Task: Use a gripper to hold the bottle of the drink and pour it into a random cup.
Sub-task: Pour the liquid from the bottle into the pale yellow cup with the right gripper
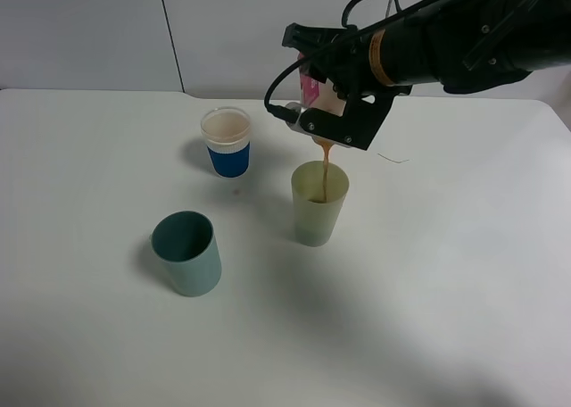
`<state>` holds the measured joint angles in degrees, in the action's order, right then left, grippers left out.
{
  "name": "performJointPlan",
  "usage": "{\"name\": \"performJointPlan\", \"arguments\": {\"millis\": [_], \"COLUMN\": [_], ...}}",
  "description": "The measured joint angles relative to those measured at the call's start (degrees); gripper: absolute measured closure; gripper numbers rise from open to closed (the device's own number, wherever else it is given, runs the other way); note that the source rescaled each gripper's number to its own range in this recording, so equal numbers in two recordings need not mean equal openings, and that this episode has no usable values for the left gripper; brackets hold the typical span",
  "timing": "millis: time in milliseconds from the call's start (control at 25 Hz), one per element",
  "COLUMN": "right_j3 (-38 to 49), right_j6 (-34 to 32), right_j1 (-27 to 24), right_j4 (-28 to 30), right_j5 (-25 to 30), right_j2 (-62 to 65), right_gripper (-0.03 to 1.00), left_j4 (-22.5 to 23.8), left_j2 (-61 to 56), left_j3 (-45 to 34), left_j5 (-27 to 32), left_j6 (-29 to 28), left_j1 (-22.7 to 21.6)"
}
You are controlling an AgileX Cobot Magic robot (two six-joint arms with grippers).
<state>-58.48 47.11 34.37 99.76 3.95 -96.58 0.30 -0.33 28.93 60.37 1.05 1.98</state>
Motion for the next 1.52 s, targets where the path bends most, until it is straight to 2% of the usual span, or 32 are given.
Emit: {"name": "performJointPlan", "arguments": {"millis": [840,1520], "right_j3": [-0.38,-0.38], "right_j6": [5.78,5.94], "right_j1": [1.50,1.50], "right_j4": [0.00,0.00], "right_j5": [0.39,0.34], "right_j2": [0.00,0.00], "right_gripper": [0.97,0.97], "left_j4": [0.00,0.00], "left_j2": [0.00,0.00], "left_j3": [0.00,0.00], "left_j5": [0.02,0.02], "left_j6": [0.00,0.00], "left_j1": [0.00,0.00]}}
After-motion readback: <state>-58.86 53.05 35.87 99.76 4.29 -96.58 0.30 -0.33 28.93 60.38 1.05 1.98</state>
